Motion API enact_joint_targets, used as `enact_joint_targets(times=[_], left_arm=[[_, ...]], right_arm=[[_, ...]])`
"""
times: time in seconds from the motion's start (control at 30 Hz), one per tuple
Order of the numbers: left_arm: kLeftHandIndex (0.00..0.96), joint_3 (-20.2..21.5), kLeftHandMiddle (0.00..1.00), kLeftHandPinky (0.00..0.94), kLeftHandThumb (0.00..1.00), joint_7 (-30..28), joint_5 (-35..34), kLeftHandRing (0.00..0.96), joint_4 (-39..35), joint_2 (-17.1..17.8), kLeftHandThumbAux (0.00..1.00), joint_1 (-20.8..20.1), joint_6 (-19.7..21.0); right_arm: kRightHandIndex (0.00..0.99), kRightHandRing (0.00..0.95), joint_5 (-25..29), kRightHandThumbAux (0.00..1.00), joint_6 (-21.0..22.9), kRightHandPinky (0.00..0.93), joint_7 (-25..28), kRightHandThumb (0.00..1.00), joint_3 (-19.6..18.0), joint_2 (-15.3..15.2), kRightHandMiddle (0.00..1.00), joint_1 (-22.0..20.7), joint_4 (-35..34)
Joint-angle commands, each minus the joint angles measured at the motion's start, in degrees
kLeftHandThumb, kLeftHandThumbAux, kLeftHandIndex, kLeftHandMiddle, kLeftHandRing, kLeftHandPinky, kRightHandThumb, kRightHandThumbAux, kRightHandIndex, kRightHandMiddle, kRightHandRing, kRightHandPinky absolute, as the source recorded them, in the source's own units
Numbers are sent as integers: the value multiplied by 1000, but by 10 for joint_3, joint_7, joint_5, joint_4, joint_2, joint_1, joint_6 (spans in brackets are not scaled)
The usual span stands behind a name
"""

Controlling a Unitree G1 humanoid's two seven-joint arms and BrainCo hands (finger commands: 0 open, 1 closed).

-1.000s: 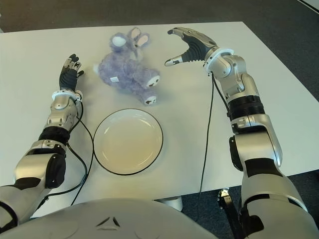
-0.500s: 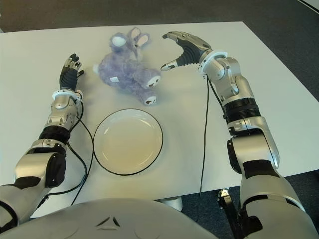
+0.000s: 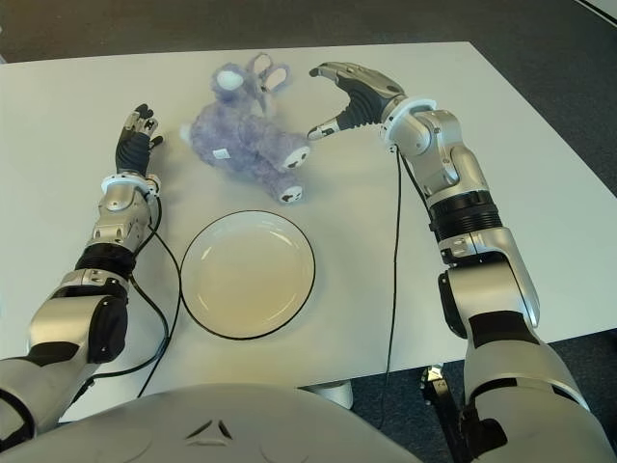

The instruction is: Put the doll into the plate.

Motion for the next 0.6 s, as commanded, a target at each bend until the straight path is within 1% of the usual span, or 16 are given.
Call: enact_joint_targets(times=[0.03,0.17,0.23,0.3,0.6], left_arm=[[0,-7,0,44,574,0,6,0,19,-9,340,23,20],[0,-7,0,52,575,0,6,0,19,-9,342,23,21],[0,-7,0,83,578,1,6,0,18,-9,343,23,21],[0,-7,0,89,580,1,6,0,18,-9,343,23,22],[0,-7,0,84,592,0,7,0,27,-8,341,20,20]], right_arm=[[23,0,-4,446,4,0,11,0,6,4,0,3,-8],[25,0,3,443,2,0,20,0,3,4,0,8,-24],[26,0,5,443,1,0,22,0,2,4,0,10,-29],[27,0,6,444,0,0,21,0,1,5,0,11,-31],[24,0,9,442,0,0,23,0,-2,8,0,10,-43]])
